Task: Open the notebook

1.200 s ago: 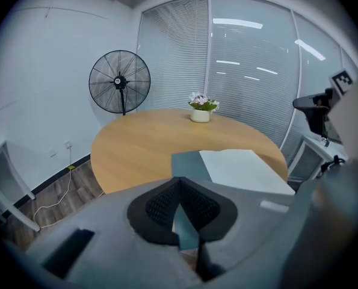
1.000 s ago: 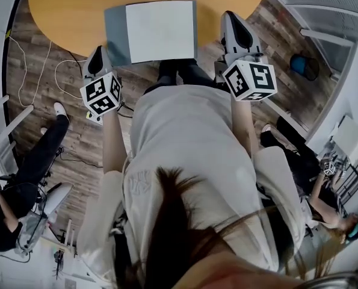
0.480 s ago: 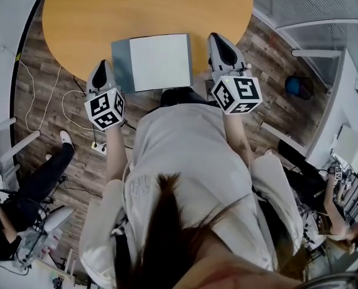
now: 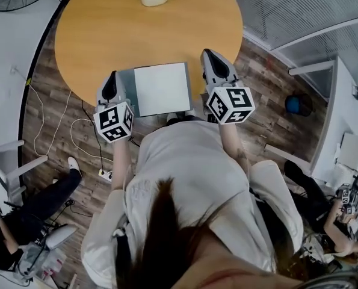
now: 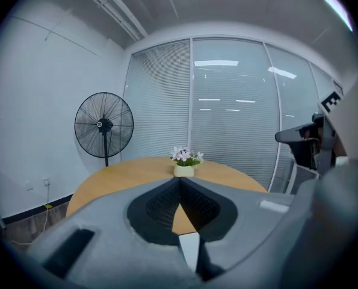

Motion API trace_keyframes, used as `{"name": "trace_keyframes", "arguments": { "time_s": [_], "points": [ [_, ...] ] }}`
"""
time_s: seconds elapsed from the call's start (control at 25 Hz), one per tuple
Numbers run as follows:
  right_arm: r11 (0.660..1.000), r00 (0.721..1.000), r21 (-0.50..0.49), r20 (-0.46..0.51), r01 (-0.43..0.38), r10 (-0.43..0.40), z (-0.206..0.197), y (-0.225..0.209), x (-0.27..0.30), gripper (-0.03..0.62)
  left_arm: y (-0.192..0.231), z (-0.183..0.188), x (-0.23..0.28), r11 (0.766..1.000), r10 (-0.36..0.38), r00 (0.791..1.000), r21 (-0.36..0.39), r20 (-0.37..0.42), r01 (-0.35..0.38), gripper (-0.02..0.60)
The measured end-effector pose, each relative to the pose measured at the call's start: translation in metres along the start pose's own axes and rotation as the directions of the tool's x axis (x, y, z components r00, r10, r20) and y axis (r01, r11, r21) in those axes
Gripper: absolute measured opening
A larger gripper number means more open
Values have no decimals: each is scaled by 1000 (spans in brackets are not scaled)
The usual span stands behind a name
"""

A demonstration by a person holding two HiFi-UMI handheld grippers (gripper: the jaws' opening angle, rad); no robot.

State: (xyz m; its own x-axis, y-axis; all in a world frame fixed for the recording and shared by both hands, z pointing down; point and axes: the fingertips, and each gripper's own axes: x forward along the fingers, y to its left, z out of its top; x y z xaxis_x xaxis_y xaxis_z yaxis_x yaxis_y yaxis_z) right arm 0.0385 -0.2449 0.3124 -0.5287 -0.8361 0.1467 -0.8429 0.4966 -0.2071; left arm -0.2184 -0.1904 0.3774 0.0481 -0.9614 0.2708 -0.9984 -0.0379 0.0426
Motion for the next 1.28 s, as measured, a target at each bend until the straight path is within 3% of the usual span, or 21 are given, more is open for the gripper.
{"name": "trace_keyframes", "arguments": {
  "time_s": [0.32,0.52,0.96,1.28],
  "points": [
    [998,998,-13,31,-54,54,30,13,5,0,-22,59,-5,998,-48,992,-40,115,53,17],
    [996,995,-42,45,-84,86,47,21,12,0,-38,96,-4,996,-93,979,-1,183,94,17],
    [993,990,-43,86,-109,113,77,37,-3,0,-82,135,-18,981,-182,954,106,237,161,17],
    [991,985,-48,109,-127,132,89,51,-21,0,-96,147,-35,976,-207,945,119,255,182,17]
  ]
}}
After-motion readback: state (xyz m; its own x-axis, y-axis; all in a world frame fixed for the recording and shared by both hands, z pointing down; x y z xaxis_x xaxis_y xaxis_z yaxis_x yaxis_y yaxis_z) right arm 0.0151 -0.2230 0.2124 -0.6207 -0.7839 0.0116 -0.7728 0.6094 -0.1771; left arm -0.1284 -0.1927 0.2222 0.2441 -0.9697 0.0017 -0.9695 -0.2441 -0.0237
